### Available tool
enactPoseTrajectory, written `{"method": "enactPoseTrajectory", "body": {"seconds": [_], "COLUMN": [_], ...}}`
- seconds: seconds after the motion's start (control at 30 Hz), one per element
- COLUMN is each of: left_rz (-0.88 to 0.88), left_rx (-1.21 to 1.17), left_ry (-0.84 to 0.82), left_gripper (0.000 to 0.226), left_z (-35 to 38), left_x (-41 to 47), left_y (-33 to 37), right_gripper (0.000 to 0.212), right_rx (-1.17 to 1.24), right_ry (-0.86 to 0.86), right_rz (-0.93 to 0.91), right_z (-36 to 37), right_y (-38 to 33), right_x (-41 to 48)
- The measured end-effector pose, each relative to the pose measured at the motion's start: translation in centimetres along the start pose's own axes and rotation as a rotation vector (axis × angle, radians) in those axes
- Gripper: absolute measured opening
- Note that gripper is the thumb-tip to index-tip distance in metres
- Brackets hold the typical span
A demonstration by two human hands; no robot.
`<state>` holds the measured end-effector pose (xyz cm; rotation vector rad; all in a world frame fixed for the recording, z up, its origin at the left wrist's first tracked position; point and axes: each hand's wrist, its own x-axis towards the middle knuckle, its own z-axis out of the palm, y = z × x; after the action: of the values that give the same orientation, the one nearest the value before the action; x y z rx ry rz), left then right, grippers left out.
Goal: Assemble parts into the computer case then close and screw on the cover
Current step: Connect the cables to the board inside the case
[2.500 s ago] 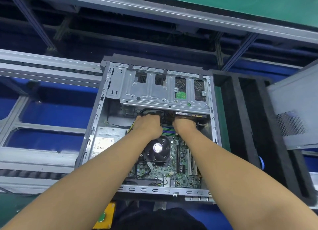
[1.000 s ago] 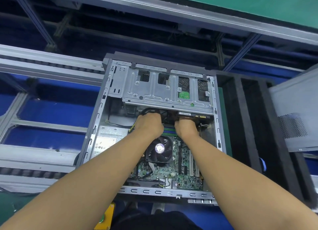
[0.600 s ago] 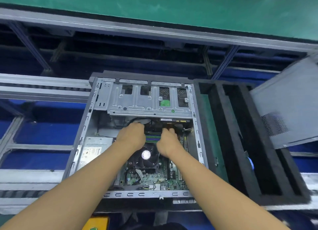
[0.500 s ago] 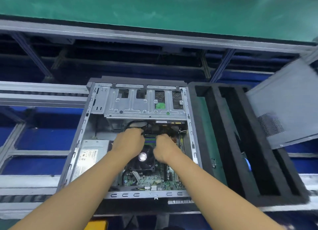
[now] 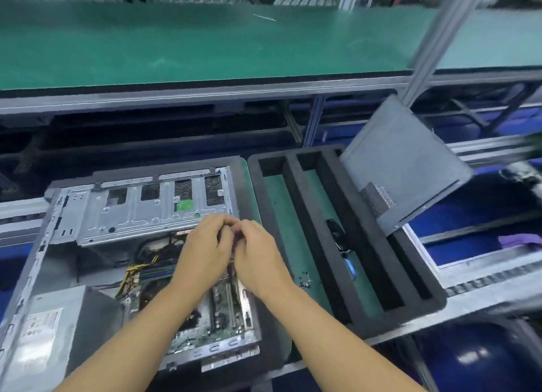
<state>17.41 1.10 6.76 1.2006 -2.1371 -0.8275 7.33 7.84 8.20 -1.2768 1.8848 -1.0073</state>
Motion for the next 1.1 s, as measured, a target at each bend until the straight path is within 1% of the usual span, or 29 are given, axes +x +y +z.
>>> {"method": "enactPoseTrajectory", "body": {"seconds": [0.1,0.2,0.27,0.37,0.4,0.47,0.5,0.53,0.6,0.67,0.7,0.73,0.83,0.93,1.0,1.07,1.1], "left_rz": [0.059,0.082,0.072,0.026,-0.01,-0.074,-0.101,-0.126,-0.164,-0.201,-0.221,-0.238,-0.303,-0.477,-0.619,-0.715,-0.732], "left_rx": [0.026,0.076,0.16,0.227,0.222,0.202,0.188,0.172,0.139,0.1,0.077,0.052,-0.065,-0.32,-0.562,-0.844,-0.96], "left_ry": [-0.129,-0.326,-0.453,-0.605,-0.648,-0.705,-0.722,-0.733,-0.738,-0.731,-0.722,-0.709,-0.639,-0.572,-0.595,-0.636,-0.642], "left_gripper": [0.025,0.034,0.041,0.044,0.044,0.043,0.043,0.043,0.041,0.038,0.036,0.034,0.022,0.018,0.024,0.036,0.043], "left_z": [2.9,6.9,9.7,13.5,14.5,16.2,16.8,17.3,17.8,17.9,17.8,17.7,17.5,17.0,16.3,15.4,14.7], "left_x": [0.9,1.8,2.4,2.9,2.9,2.7,2.5,2.4,2.1,2.1,2.3,2.4,2.9,3.0,3.2,3.8,4.2], "left_y": [2.5,4.9,6.3,7.5,7.5,7.2,7.0,6.7,6.2,5.7,5.6,5.5,5.7,6.7,7.5,7.9,8.0], "right_gripper": [0.027,0.029,0.029,0.031,0.034,0.044,0.046,0.044,0.032,0.024,0.02,0.017,0.021,0.02,0.018,0.013,0.011], "right_rx": [-0.008,0.002,-0.073,-0.284,-0.341,-0.409,-0.406,-0.378,-0.318,-0.323,-0.313,-0.263,0.002,0.212,0.247,0.187,0.173], "right_ry": [0.08,0.167,0.214,0.28,0.27,0.18,0.13,0.104,0.121,0.151,0.192,0.255,0.468,0.6,0.565,0.427,0.341], "right_rz": [0.05,0.196,0.316,0.541,0.627,0.778,0.816,0.828,0.81,0.772,0.742,0.692,0.498,0.33,0.193,0.043,-0.017], "right_z": [-3.4,-6.5,-8.3,-10.7,-11.5,-12.5,-12.7,-12.7,-12.5,-12.2,-12.1,-12.2,-13.0,-14.0,-14.4,-14.1,-13.7], "right_y": [2.8,6.6,9.8,15.1,16.7,19.5,20.7,21.6,22.6,22.8,22.7,22.5,20.8,18.1,16.2,14.3,13.3], "right_x": [-0.2,-0.2,-0.1,-0.2,-0.3,-0.6,-0.7,-0.8,-0.8,-0.7,-0.7,-0.7,-1.1,-1.1,-0.8,-0.5,-0.3]}}
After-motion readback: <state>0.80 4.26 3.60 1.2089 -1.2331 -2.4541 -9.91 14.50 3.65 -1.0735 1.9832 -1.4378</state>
